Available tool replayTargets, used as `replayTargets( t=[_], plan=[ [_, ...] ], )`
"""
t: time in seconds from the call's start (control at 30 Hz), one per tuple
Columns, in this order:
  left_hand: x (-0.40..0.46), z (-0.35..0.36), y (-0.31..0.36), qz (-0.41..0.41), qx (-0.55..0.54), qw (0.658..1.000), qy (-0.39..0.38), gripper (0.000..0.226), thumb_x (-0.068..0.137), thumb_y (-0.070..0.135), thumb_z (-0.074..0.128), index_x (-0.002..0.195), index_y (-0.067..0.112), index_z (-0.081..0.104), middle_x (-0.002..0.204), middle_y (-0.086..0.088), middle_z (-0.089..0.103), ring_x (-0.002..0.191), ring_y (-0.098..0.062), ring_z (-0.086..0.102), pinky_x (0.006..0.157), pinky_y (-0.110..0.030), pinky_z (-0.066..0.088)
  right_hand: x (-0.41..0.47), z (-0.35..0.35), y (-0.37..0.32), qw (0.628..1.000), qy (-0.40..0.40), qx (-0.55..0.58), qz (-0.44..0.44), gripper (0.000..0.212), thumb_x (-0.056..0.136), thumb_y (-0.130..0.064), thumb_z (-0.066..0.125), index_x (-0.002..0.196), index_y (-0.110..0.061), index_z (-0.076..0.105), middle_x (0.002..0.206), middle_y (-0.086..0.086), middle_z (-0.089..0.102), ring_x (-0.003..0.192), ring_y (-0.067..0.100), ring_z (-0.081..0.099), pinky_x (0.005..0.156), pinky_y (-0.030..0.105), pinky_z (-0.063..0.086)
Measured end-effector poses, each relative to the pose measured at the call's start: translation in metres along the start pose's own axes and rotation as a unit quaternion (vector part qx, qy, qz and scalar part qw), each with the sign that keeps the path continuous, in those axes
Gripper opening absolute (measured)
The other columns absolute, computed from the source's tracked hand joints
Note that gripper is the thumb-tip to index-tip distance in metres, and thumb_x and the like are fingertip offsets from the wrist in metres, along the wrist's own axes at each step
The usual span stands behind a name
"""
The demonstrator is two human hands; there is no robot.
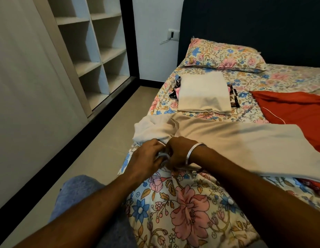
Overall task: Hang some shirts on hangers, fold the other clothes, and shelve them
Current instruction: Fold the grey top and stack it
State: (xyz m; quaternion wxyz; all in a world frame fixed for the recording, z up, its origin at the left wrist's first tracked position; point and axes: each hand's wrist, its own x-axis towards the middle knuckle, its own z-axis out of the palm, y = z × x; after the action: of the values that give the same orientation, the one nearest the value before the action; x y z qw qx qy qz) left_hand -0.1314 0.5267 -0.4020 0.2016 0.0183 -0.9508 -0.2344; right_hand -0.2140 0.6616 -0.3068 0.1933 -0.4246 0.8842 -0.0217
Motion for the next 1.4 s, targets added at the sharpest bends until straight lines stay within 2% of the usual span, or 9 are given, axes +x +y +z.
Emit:
replayTargets(
  t=[0.27, 0.37, 0.53, 0.8, 0.9, 1.0, 1.2, 1.33, 1.4],
  plan=[
    [0.013, 0.0, 0.003, 0.067, -0.042, 0.996, 0.045, 0.022, 0.103, 0.039, 0.049, 0.1, 0.019, 0.057, 0.094, 0.008, 0.054, 0.087, -0.014, 0.049, 0.073, -0.038, 0.043, 0.001, 0.039, 0.021, 0.964, 0.258, 0.047, 0.052, 0.015, 0.088, -0.039, 0.064, 0.093, -0.025, 0.068, 0.088, 0.0, 0.069, 0.08, 0.026, 0.066, 0.063, 0.029, 0.043],
    [0.015, -0.002, -0.003, 0.105, -0.007, 0.994, 0.033, 0.023, 0.094, 0.037, 0.067, 0.094, 0.021, 0.051, 0.092, 0.012, 0.046, 0.084, -0.011, 0.04, 0.072, -0.032, 0.033, 0.003, 0.031, 0.027, 0.981, 0.188, 0.04, 0.02, 0.015, 0.086, -0.034, 0.069, 0.101, -0.031, 0.073, 0.096, -0.001, 0.071, 0.087, 0.024, 0.066, 0.069, 0.03, 0.048],
    [0.019, -0.009, -0.002, 0.108, 0.04, 0.992, 0.058, 0.02, 0.088, 0.024, 0.07, 0.106, 0.015, 0.065, 0.101, -0.001, 0.062, 0.092, -0.02, 0.055, 0.077, -0.042, 0.049, 0.0, 0.018, 0.041, 0.973, 0.164, 0.161, -0.003, 0.011, 0.085, -0.031, 0.073, 0.095, -0.031, 0.078, 0.09, -0.006, 0.074, 0.082, 0.016, 0.066, 0.076, 0.035, 0.057],
    [0.021, -0.051, -0.016, 0.097, 0.115, 0.973, 0.174, 0.025, 0.092, 0.03, 0.056, 0.089, 0.01, 0.07, 0.1, -0.007, 0.059, 0.093, -0.019, 0.052, 0.083, -0.04, 0.043, 0.004, 0.02, 0.039, 0.998, 0.05, 0.04, 0.003, 0.012, 0.086, -0.022, 0.066, 0.084, -0.012, 0.07, 0.08, 0.007, 0.066, 0.076, 0.028, 0.063, 0.065, 0.032, 0.052],
    [0.015, -0.062, -0.022, 0.089, 0.054, 0.992, 0.076, 0.025, 0.087, 0.027, 0.045, 0.082, 0.016, 0.067, 0.089, 0.004, 0.061, 0.087, -0.014, 0.055, 0.089, -0.045, 0.046, -0.003, 0.021, 0.03, 0.996, 0.082, 0.006, -0.02, 0.016, 0.084, -0.033, 0.069, 0.083, -0.02, 0.06, 0.077, -0.003, 0.058, 0.074, 0.021, 0.058, 0.061, 0.029, 0.045],
    [0.007, -0.072, -0.031, 0.054, 0.008, 0.996, -0.074, 0.031, 0.079, 0.026, 0.046, 0.085, 0.02, 0.075, 0.076, 0.013, 0.06, 0.072, -0.008, 0.06, 0.072, -0.035, 0.053, -0.007, 0.031, 0.016, 0.985, 0.141, -0.037, -0.094, 0.025, 0.084, -0.046, 0.071, 0.1, -0.029, 0.062, 0.091, -0.005, 0.061, 0.078, 0.016, 0.052, 0.066, 0.027, 0.037],
    [0.001, -0.078, -0.056, -0.098, 0.094, 0.95, -0.28, 0.017, 0.082, 0.018, 0.066, 0.085, 0.029, 0.079, 0.083, 0.013, 0.072, 0.078, -0.006, 0.065, 0.079, -0.036, 0.058, 0.003, 0.049, -0.007, 0.979, 0.106, -0.075, -0.155, 0.008, 0.084, -0.034, 0.067, 0.089, -0.029, 0.071, 0.079, -0.008, 0.063, 0.078, 0.021, 0.065, 0.062, 0.029, 0.048],
    [0.004, -0.071, -0.063, -0.197, 0.107, 0.969, -0.099, 0.011, 0.084, 0.019, 0.065, 0.089, 0.026, 0.072, 0.087, 0.005, 0.067, 0.08, -0.015, 0.064, 0.074, -0.035, 0.057, 0.002, 0.038, -0.005, 0.991, 0.017, 0.056, -0.124, 0.03, 0.084, -0.058, 0.07, 0.077, -0.029, 0.073, 0.069, -0.013, 0.069, 0.062, 0.005, 0.061, 0.065, 0.029, 0.056],
    [0.007, -0.068, -0.069, -0.191, 0.029, 0.981, -0.01, 0.033, 0.071, 0.025, 0.064, 0.105, 0.027, 0.063, 0.103, 0.003, 0.062, 0.094, -0.019, 0.061, 0.079, -0.037, 0.055, 0.006, 0.031, 0.0, 0.98, 0.138, 0.132, -0.059, 0.033, 0.086, -0.061, 0.067, 0.076, -0.03, 0.072, 0.073, -0.009, 0.071, 0.062, 0.004, 0.06, 0.066, 0.028, 0.055]
  ],
)
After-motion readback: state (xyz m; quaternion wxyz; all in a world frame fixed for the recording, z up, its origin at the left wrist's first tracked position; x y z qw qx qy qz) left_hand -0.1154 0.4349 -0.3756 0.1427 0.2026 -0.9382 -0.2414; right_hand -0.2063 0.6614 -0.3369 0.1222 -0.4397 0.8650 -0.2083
